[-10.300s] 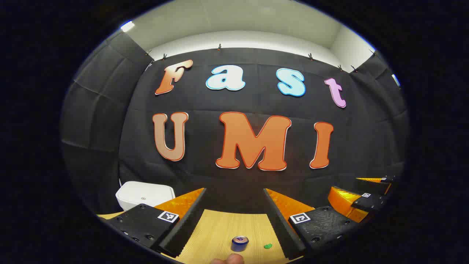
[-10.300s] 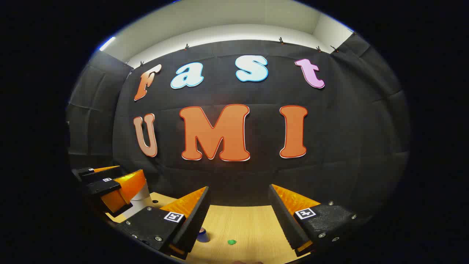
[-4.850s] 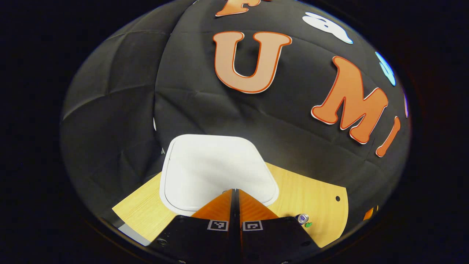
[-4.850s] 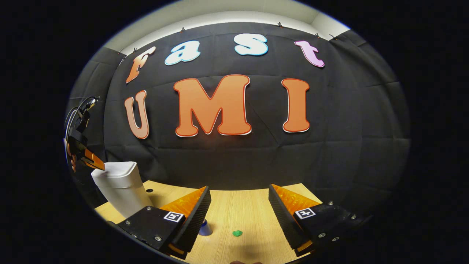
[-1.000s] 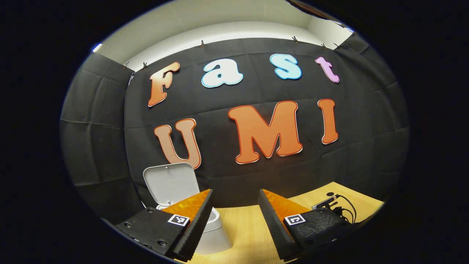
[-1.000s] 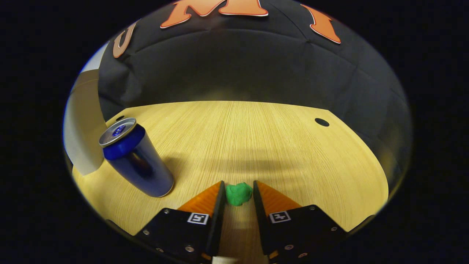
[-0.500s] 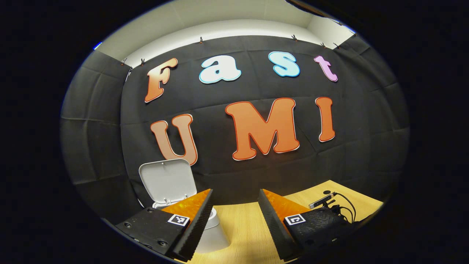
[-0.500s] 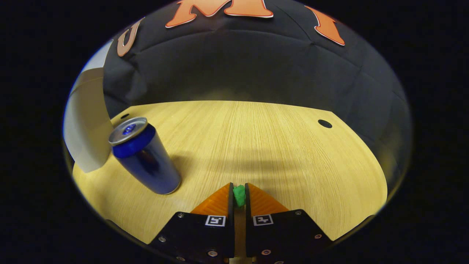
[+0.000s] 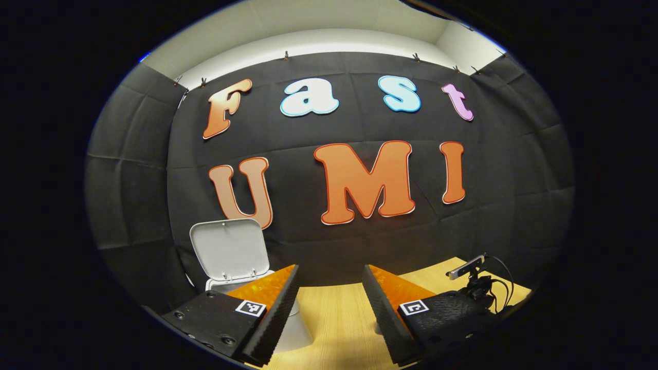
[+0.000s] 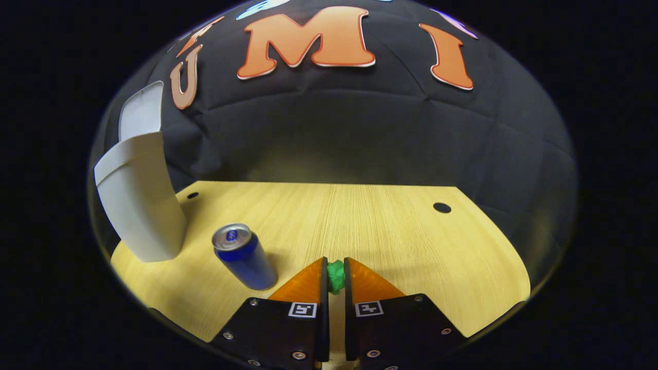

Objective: Press the lid of the desktop garbage bin to open it, pick up the crumpled paper on the desktop and throw it into the bin, then pick up the pop can on the desktop and drop it into the bin, and finally close the garbage bin lid.

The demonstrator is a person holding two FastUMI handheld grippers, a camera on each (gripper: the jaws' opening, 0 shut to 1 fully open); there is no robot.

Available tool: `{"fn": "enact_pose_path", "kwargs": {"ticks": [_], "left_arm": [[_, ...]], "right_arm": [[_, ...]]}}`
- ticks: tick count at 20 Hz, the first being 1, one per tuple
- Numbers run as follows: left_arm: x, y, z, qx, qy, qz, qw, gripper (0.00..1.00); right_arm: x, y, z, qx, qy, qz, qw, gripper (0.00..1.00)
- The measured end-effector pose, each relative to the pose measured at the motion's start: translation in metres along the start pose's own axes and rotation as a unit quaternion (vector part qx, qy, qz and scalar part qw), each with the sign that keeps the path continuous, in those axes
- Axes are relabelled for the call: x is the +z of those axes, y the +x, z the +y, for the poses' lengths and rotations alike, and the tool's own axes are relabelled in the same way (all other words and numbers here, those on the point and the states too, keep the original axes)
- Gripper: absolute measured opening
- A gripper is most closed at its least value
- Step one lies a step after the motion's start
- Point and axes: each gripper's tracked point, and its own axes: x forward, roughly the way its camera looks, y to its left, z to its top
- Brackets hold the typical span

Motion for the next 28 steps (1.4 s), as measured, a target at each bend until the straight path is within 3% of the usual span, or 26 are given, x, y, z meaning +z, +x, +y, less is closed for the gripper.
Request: {"fn": "enact_pose_path", "kwargs": {"ticks": [2,9,10,11,12,14,24,25,26,28], "left_arm": [[0.001,-0.001,0.0,0.0,-0.007,-0.004,1.0,0.84],[-0.001,-0.006,0.022,0.013,-0.043,-0.021,0.999,0.84],[-0.002,-0.006,0.027,0.016,-0.049,-0.022,0.998,0.79],[-0.003,-0.007,0.033,0.022,-0.054,-0.024,0.998,0.84],[-0.004,-0.008,0.039,0.026,-0.058,-0.026,0.998,0.79],[-0.01,-0.011,0.049,0.035,-0.065,-0.024,0.997,0.79],[-0.028,-0.042,0.128,0.122,-0.064,-0.027,0.99,0.79],[-0.03,-0.048,0.136,0.134,-0.063,-0.028,0.989,0.84],[-0.032,-0.055,0.144,0.144,-0.065,-0.029,0.987,0.79],[-0.04,-0.068,0.163,0.166,-0.068,-0.025,0.983,0.79]], "right_arm": [[0.012,-0.014,0.001,0.003,-0.005,-0.014,1.0,0.12],[0.088,-0.073,0.039,0.047,-0.02,-0.086,0.995,0.12],[0.102,-0.077,0.047,0.056,-0.021,-0.098,0.993,0.12],[0.114,-0.083,0.056,0.064,-0.022,-0.107,0.992,0.12],[0.125,-0.089,0.064,0.074,-0.022,-0.118,0.99,0.12],[0.148,-0.1,0.08,0.09,-0.025,-0.137,0.986,0.12],[0.214,-0.126,0.19,0.197,-0.054,-0.186,0.961,0.12],[0.218,-0.126,0.204,0.212,-0.055,-0.187,0.958,0.12],[0.222,-0.127,0.219,0.224,-0.057,-0.188,0.955,0.12],[0.231,-0.127,0.249,0.248,-0.067,-0.194,0.947,0.12]]}}
